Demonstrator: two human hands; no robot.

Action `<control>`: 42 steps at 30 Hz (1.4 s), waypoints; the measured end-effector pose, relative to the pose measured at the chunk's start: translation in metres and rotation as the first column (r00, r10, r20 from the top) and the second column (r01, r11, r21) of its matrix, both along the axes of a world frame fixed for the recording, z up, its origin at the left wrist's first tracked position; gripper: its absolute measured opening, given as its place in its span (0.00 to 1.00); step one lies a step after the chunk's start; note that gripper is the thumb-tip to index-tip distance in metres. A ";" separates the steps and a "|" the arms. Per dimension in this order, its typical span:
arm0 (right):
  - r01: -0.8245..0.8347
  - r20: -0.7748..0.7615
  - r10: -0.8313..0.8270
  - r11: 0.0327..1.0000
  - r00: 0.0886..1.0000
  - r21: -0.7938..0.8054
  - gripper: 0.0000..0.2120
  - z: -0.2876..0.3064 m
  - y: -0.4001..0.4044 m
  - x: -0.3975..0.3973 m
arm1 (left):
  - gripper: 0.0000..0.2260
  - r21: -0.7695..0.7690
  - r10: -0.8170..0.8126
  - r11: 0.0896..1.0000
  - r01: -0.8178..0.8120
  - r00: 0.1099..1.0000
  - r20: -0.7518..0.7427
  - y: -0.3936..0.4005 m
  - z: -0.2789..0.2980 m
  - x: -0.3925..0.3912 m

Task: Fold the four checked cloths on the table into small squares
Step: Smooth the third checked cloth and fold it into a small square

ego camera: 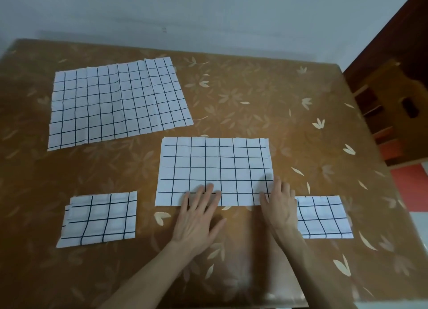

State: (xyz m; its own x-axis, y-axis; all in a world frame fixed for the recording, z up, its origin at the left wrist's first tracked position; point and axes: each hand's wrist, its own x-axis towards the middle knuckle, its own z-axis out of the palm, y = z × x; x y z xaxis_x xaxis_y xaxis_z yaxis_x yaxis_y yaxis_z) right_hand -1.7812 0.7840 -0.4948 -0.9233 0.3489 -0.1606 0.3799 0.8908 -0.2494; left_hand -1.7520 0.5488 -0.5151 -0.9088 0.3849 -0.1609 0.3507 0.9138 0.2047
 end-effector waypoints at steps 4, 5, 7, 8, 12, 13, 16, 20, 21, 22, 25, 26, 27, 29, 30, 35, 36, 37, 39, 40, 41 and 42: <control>0.101 0.171 -0.109 0.993 0.979 0.057 0.23 0.013 -0.003 -0.016 | 0.32 -0.038 0.031 0.999 -0.030 0.999 0.018 0.007 -0.003 -0.004; 0.126 0.200 -0.134 0.991 0.971 0.052 0.22 0.016 -0.003 -0.020 | 0.32 -0.050 0.029 0.998 -0.028 0.999 0.022 0.007 -0.005 -0.003; 0.185 0.237 -0.182 0.983 0.954 0.009 0.21 0.020 -0.004 -0.025 | 0.32 -0.065 0.024 0.998 -0.022 0.999 0.030 0.007 -0.007 -0.003; 0.216 0.244 -0.203 0.976 0.948 -0.025 0.21 0.021 -0.004 -0.027 | 0.32 -0.068 0.024 0.997 -0.022 0.999 0.034 0.007 -0.007 -0.003; 0.333 0.212 -0.287 0.914 0.934 -0.230 0.23 0.023 -0.008 -0.032 | 0.33 -0.055 0.028 0.998 -0.025 0.998 0.052 0.007 -0.004 -0.004; 0.342 0.170 -0.302 0.886 0.938 -0.314 0.22 0.024 -0.009 -0.032 | 0.33 -0.049 0.023 0.999 -0.020 0.998 0.050 0.007 -0.004 -0.004; 0.300 -0.004 -0.351 0.805 0.936 -0.512 0.13 0.036 -0.017 -0.028 | 0.34 0.003 0.035 0.999 -0.035 0.998 0.049 0.005 0.002 -0.005; 0.181 -0.189 -0.356 0.781 0.915 -0.598 0.09 0.054 -0.047 -0.027 | 0.31 0.094 0.049 0.994 -0.050 0.999 0.011 0.000 0.007 -0.005; 0.142 -0.226 -0.344 0.778 0.911 -0.612 0.11 0.058 -0.056 -0.027 | 0.30 0.094 0.083 0.992 -0.082 0.997 0.000 -0.002 0.010 -0.006; 0.097 -0.270 -0.331 0.774 0.904 -0.625 0.11 0.063 -0.067 -0.027 | 0.29 0.086 0.137 0.987 -0.136 0.991 0.001 -0.005 0.011 -0.006; -0.031 -0.403 -0.273 0.794 0.874 -0.607 0.08 0.075 -0.100 -0.026 | 0.28 0.042 0.272 0.961 -0.273 0.962 0.036 -0.019 0.007 -0.006; -0.061 -0.437 -0.247 0.812 0.865 -0.580 0.08 0.076 -0.110 -0.024 | 0.28 0.020 0.268 0.963 -0.269 0.962 0.047 -0.025 0.004 -0.005; -0.085 -0.467 -0.221 0.831 0.856 -0.549 0.09 0.074 -0.119 -0.022 | 0.28 0.009 0.246 0.969 -0.247 0.968 0.039 -0.030 -0.001 -0.004; -0.125 -0.519 -0.174 0.863 0.837 -0.490 0.13 0.068 -0.134 -0.017 | 0.28 0.006 0.202 0.979 -0.202 0.979 0.022 -0.037 -0.005 -0.004; -0.163 -0.555 -0.126 0.882 0.822 -0.442 0.14 0.064 -0.140 -0.012 | 0.28 0.015 0.192 0.981 -0.193 0.981 0.027 -0.039 -0.005 -0.004; -0.420 -0.533 0.308 0.902 0.788 -0.101 0.25 0.041 -0.163 0.007 | 0.32 0.089 0.177 0.980 -0.179 0.984 0.031 -0.048 -0.006 -0.003; -0.466 -0.483 0.374 0.881 0.791 -0.082 0.26 0.035 -0.166 0.008 | 0.32 0.084 0.186 0.979 -0.187 0.982 0.023 -0.051 -0.004 -0.003; -0.506 -0.435 0.429 0.859 0.791 -0.074 0.26 0.029 -0.169 0.008 | 0.32 0.069 0.208 0.975 -0.209 0.978 0.016 -0.054 -0.001 -0.002; -0.565 -0.360 0.510 0.823 0.781 -0.060 0.26 0.017 -0.175 0.006 | 0.27 0.094 0.305 0.948 -0.304 0.952 -0.001 -0.062 0.003 0.003; -0.581 -0.328 0.536 0.813 0.778 -0.048 0.25 0.010 -0.179 0.004 | 0.24 0.143 0.367 0.921 -0.361 0.930 -0.018 -0.066 0.004 0.005; -0.591 -0.295 0.555 0.806 0.778 -0.041 0.26 0.002 -0.183 0.002 | 0.20 0.203 0.432 0.885 -0.418 0.901 -0.029 -0.071 0.003 0.007; -0.601 -0.259 0.572 0.799 0.778 -0.041 0.26 -0.004 -0.187 0.001 | 0.18 0.259 0.495 0.842 -0.473 0.869 -0.024 -0.076 0.001 0.009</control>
State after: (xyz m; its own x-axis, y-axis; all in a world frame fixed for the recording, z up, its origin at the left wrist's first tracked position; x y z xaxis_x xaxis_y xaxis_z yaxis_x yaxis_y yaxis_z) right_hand -1.7802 0.5966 -0.4992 -0.9575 -0.2797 0.0703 -0.2852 0.8819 -0.3755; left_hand -1.7430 0.4732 -0.5137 -0.9952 -0.0914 -0.0341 -0.0972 0.8995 0.4259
